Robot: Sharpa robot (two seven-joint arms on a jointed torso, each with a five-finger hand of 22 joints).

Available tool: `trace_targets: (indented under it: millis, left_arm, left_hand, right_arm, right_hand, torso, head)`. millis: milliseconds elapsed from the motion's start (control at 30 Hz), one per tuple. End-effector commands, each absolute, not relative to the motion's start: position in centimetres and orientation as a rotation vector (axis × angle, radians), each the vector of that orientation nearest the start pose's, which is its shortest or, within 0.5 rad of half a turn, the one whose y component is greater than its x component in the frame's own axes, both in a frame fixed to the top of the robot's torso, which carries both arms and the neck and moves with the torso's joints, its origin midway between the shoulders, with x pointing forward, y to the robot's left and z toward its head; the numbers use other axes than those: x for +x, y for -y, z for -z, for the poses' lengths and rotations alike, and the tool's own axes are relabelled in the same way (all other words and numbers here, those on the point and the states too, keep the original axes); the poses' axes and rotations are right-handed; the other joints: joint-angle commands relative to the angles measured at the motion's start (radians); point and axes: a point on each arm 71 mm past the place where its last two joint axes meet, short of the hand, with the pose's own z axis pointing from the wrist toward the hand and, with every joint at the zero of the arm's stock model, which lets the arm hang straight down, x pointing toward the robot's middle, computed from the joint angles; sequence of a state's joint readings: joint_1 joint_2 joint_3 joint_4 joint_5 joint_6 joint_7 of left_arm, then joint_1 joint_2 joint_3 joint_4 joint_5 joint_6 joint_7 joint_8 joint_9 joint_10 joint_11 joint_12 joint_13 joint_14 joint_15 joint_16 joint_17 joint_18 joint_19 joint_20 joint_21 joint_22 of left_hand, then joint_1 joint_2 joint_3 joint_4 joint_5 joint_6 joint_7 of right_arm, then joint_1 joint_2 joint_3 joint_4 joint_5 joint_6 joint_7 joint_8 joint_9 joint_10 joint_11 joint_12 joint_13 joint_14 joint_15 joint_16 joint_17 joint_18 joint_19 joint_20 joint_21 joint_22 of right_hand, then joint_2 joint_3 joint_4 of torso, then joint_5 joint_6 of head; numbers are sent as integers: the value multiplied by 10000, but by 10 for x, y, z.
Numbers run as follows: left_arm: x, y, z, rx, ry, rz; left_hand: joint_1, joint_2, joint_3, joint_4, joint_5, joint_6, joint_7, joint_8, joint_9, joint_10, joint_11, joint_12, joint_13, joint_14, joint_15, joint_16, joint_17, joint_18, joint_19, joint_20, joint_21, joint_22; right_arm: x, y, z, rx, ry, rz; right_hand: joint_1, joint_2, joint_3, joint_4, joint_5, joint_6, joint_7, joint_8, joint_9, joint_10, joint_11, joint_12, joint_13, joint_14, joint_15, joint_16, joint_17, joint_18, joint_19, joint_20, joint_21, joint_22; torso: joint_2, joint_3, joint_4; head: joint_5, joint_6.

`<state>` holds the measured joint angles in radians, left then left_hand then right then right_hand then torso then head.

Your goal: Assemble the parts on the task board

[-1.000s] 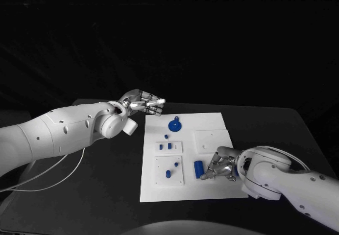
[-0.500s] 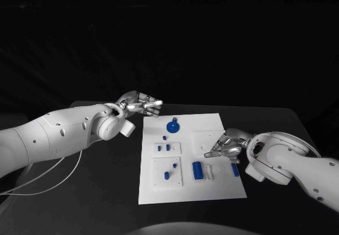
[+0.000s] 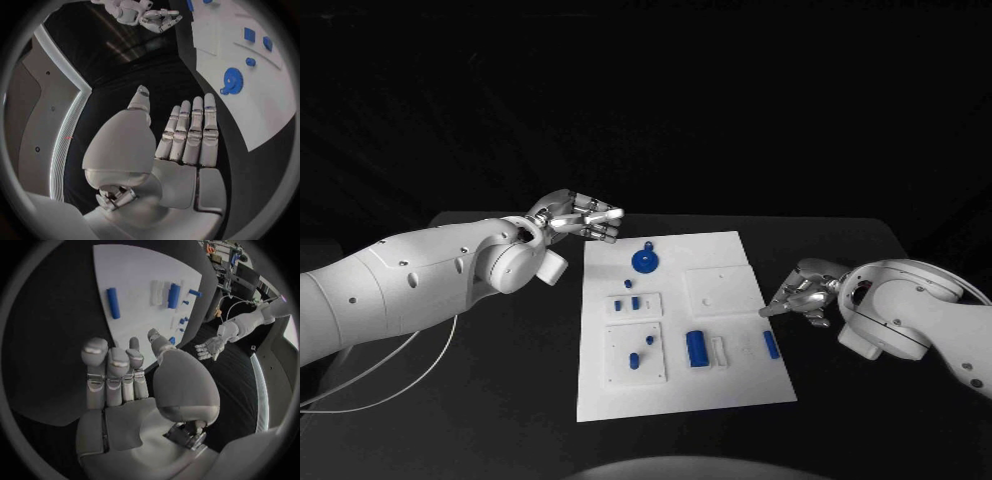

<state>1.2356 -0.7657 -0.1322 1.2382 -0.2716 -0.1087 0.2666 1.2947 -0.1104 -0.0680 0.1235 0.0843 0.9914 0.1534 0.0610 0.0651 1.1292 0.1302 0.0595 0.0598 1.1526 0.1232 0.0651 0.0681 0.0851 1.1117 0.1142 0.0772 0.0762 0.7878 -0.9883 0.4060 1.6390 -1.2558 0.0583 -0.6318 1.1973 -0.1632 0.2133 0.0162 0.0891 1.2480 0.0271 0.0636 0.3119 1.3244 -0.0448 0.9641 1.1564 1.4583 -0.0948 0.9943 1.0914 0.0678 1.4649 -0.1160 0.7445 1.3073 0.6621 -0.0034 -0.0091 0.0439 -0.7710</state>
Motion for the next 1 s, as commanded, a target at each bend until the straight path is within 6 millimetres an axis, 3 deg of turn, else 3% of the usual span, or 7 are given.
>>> trace_targets:
  millis: [33, 167, 267, 467, 700, 1000]
  left_arm:
    - [526, -245, 212, -8471, -16801, 13364]
    - [526, -245, 212, -8464, -16782, 13373]
    - [526, -244, 212, -8457, -16798, 13392]
    - [526, -243, 212, -8443, -16840, 13431]
    - [526, -242, 212, -8446, -16888, 13448]
    - [526, -242, 213, -8466, -16995, 13453]
  left_hand:
    - [-4, 103, -8, -102, 10, 51, -7, 29, 15, 65, 11, 21, 14, 49, 3, -32, 3, -14, 20, -35, 0, 6]
    - [-14, 83, -4, -106, 2, 45, -5, 28, 15, 46, 16, 17, 13, 47, 4, -33, 2, -15, 20, -34, -2, 6]
    - [-14, 83, -4, -106, 2, 45, -5, 28, 15, 46, 16, 17, 13, 47, 4, -33, 2, -15, 20, -34, -2, 6]
    - [-22, 68, 9, -83, -9, 28, 1, 29, 14, 19, 24, 18, 13, 43, 7, -33, 2, -14, 21, -33, -2, 6]
    - [-26, 49, 18, -49, -14, 19, 3, 30, 15, 16, 25, 21, 14, 39, 9, -32, 3, -13, 15, -30, -5, 4]
    - [-25, 38, 22, -21, -30, 10, 7, 31, 16, 11, 28, 20, 14, 37, 10, -32, 3, -12, 15, -30, -5, 5]
  right_arm:
    - [437, 293, 245, 3400, -22839, -1309]
    - [436, 301, 248, 2948, -23108, -632]
    - [434, 302, 250, 2805, -23206, -458]
    - [429, 294, 259, 2680, -23355, -560]
    - [422, 282, 272, 2616, -23633, -854]
    - [419, 276, 282, 2604, -23700, -877]
  right_hand:
    - [-162, -53, 3, 177, -125, -97, -6, 11, 399, -41, -48, -43, -24, -8, -55, 51, 10, -118, 556, -73, -12, 809]
    - [-349, -151, -22, 531, -301, -240, 32, 3, 622, -94, -17, -146, -104, -15, -36, 19, 1, -115, 552, -55, -69, 800]
    - [-422, -214, -26, 693, -333, -338, 65, -2, 592, -125, 7, -180, -134, -16, -17, 13, 8, -108, 552, -39, -88, 800]
    - [-723, -389, 5, 1207, -403, -629, 167, -19, 250, -196, 58, -280, -206, -26, 0, -22, 14, -82, 549, -29, -159, 789]
    - [-897, -540, -90, 1860, -412, -619, 159, -1, -127, -187, 52, -317, -211, -20, -4, -51, 56, -92, 558, -40, -166, 791]
    - [-723, -545, -108, 2022, -407, -538, 163, 9, -398, -180, 52, -343, -192, 0, -7, -78, 120, -97, 557, -43, -170, 798]
  torso:
    - [0, 14, -21]
    - [0, 2, -13]
    - [3, 4, -16]
    - [3, 1, 3]
    - [12, -1, 25]
    - [11, -3, 16]
  head:
    - [-147, 19]
    - [-219, 28]
    - [-257, 38]
    - [-287, 36]
    - [-285, 8]
    - [-261, -41]
